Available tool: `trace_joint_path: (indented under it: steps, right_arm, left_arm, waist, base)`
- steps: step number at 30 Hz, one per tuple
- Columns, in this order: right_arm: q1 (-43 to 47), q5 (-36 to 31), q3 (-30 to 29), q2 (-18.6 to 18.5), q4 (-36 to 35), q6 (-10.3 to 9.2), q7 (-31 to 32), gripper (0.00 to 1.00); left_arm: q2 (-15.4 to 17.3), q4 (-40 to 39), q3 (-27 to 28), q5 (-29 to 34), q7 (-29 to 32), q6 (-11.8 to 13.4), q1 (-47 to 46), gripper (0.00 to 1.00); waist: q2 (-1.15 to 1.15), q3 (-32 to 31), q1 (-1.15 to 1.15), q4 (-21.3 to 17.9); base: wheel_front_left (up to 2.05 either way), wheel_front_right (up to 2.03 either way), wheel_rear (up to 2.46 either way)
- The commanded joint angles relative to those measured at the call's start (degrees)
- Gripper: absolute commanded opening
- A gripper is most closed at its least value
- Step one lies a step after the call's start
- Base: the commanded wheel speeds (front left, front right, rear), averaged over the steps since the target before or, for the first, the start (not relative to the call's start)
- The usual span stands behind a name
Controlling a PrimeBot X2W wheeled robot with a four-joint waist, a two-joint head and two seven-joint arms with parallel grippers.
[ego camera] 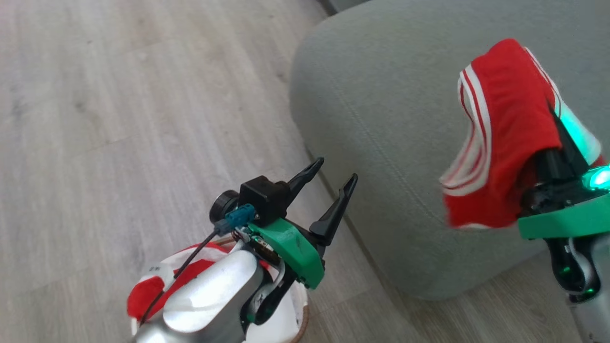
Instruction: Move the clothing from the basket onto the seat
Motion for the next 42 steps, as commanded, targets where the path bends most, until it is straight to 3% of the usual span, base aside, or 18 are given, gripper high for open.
trace_joint_path:
  steps: [1, 11, 23, 42]
  right_arm:
    - [0.1, -0.1, 0.1, -1.1, -2.6, -0.01, -0.4, 0.0]
    - [1.5, 1.0, -0.4, -1.3, -3.9, -0.01, -0.4, 0.0]
    - [-3.8, 2.6, -0.4, -2.5, -2.1, -0.01, -0.4, 0.0]
    - [-30.7, 13.2, -1.4, -14.0, 20.1, -0.01, -0.4, 0.0]
  left_arm:
    - [0.5, -1.1, 2.0, 0.6, -0.8, 0.3, -3.4, 1.0]
    - [0.2, 1.2, 1.8, 2.3, -1.9, 0.8, -4.5, 1.0]
    - [-0.6, 2.9, 1.3, 3.6, -2.4, 0.7, -6.5, 1.0]
    - [-6.1, 8.0, -2.9, 10.0, 0.8, 0.5, -21.1, 1.0]
  waist:
    - [0.0, 0.4, 0.0, -1.7]
    - [0.0, 1.1, 0.0, -5.3]
    - [0.0, 3.9, 0.0, -5.5]
    - [0.0, 24.4, 0.0, 1.5]
  base:
    - [0.0, 0.0, 0.0]
    - [0.0, 0.0, 0.0]
    - [0.0, 0.0, 0.0]
    - [0.0, 0.0, 0.0]
